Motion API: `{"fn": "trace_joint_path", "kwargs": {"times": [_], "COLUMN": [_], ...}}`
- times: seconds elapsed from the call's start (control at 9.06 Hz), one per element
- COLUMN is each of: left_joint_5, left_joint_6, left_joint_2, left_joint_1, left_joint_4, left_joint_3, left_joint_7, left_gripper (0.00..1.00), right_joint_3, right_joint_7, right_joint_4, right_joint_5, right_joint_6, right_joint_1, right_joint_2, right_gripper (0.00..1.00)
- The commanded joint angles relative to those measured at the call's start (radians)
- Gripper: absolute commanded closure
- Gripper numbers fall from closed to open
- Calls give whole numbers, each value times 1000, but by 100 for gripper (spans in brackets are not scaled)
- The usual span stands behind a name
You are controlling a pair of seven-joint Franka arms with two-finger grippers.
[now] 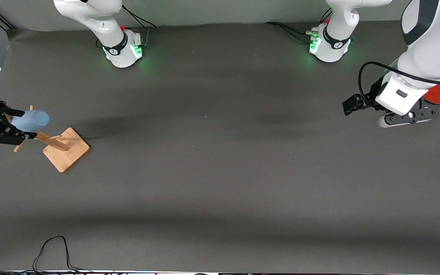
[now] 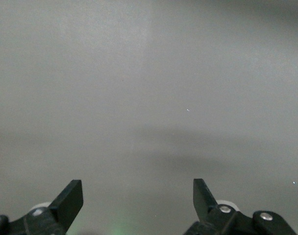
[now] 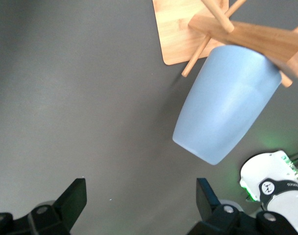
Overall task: Rotate and upright cup with both arms
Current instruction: 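Close the right gripper around the blue cup on the peg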
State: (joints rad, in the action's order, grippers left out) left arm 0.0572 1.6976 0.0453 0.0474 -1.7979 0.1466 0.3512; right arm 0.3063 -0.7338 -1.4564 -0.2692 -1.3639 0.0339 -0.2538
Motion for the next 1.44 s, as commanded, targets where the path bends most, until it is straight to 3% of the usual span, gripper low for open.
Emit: {"fn": "trace_joint_path", "kwargs": {"times": [0.0,0.33,1.21,1.33], "left_joint_5": [1,1,1,1], "left_joint_6": [-21,-21,-21,-21], "left_joint_2": [-1,-1,-1,-1], "left_joint_1": [5,5,5,5], "left_joint_4": [14,14,12,12], "left_joint_3": [-1,-2,-1,-1], "left_joint_7": [2,2,2,2], "left_gripper": [0,0,0,0], "right_joint_3": [7,25,43,43], "right_joint_7": [-65,-38,-38,-35], "right_joint_4": [30,8,-64,-62], "right_joint_5": [-3,89,41,38], "right_joint_6": [61,103,101,103], "right_joint_1": [-6,-37,-42,-42], "right_joint_2": [-34,-59,-125,-130], "right_gripper": [0,0,0,20]}}
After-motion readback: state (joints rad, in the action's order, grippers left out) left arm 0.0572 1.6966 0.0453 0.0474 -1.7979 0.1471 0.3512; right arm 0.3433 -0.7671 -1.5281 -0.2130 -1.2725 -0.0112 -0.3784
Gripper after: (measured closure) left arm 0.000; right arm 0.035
